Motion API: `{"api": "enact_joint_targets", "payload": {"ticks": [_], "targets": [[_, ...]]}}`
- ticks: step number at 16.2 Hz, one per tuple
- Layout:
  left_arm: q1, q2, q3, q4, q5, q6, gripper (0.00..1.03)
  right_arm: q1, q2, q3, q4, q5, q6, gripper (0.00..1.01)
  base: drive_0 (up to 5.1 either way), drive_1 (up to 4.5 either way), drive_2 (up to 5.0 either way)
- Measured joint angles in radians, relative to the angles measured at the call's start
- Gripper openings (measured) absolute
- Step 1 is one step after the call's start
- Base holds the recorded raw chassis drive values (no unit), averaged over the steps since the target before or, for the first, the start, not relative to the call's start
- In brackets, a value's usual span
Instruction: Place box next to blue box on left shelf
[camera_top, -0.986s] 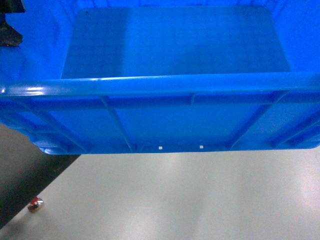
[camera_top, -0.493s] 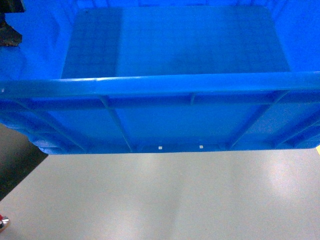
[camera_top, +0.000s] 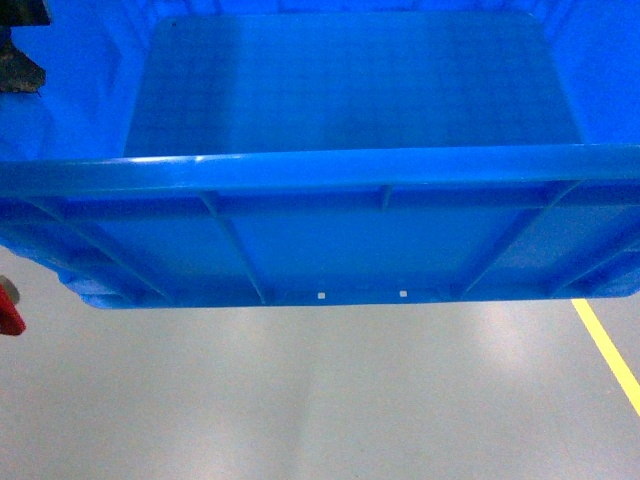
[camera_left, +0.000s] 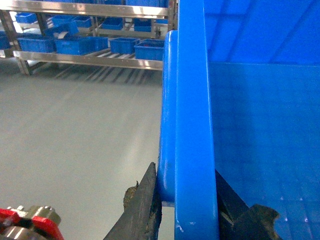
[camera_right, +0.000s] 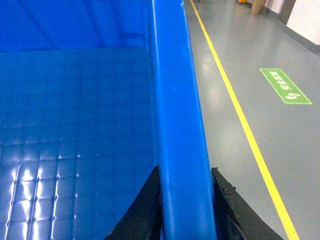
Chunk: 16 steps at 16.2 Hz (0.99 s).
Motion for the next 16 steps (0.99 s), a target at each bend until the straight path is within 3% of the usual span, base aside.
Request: {"api": "enact_joint_targets", "payload": {"ticks": [16], "targets": [[-0.004, -0.005, 0.000, 0.002, 0.003, 0.003, 0.18, 0.000, -0.008, -0.002, 0.001, 0.004, -0.003, 0.20, -1.5, -1.51, -1.5]]}}
